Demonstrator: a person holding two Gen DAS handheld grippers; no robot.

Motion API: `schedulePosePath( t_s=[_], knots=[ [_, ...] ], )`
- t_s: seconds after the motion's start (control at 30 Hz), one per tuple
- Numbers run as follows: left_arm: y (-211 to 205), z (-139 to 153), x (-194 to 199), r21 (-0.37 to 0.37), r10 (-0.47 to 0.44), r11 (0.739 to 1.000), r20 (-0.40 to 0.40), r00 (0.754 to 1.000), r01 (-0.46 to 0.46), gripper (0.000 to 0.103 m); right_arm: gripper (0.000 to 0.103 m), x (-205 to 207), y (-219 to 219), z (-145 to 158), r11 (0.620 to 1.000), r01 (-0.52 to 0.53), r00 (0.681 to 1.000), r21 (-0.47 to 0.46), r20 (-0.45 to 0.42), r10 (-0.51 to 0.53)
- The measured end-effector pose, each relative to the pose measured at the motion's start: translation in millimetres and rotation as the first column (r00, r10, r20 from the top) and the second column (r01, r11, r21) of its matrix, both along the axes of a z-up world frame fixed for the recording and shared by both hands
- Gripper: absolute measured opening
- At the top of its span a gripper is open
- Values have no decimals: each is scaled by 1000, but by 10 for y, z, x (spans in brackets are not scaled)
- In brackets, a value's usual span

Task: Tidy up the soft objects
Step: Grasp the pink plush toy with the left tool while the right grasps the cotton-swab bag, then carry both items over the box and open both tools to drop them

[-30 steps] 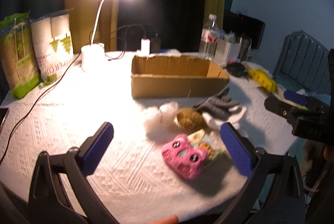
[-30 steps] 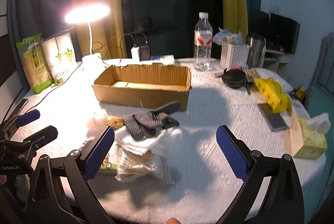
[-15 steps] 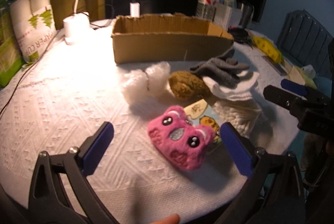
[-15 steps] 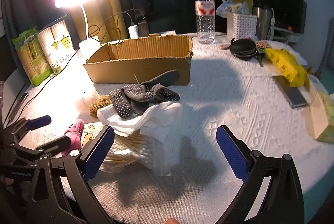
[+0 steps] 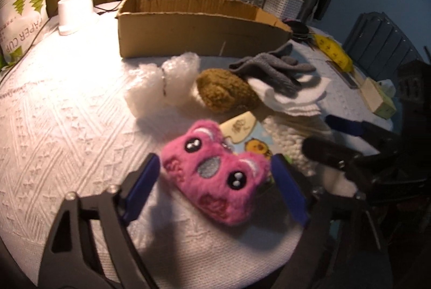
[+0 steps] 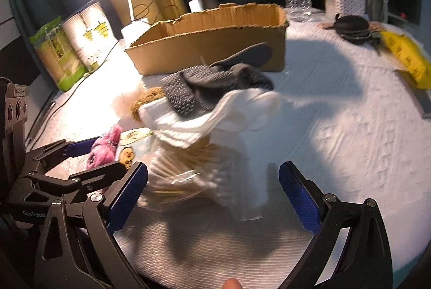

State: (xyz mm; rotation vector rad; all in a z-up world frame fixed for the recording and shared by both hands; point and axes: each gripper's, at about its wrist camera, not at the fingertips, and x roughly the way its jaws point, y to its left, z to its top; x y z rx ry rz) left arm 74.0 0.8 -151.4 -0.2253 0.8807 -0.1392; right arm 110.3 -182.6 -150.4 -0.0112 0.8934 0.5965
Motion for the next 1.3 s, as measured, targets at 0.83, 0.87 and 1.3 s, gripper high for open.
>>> schedulePosePath(
  t_s=[0.83,0.87,1.3],
  knots=[
    [62,334,-239,-56,-29,998,106,994,35,42,65,-257,-225,545,1000,-23,994,10,105,22],
    [70,378,-243,-50,-27,998,118,993,33,42,65,-266,-230,590,1000,-21,993,9,115,20],
    [197,824,-125,-10,-16,1000,226,974,19,42,65,-148,-222,966,1000,-15,977,22,213,10]
  ],
)
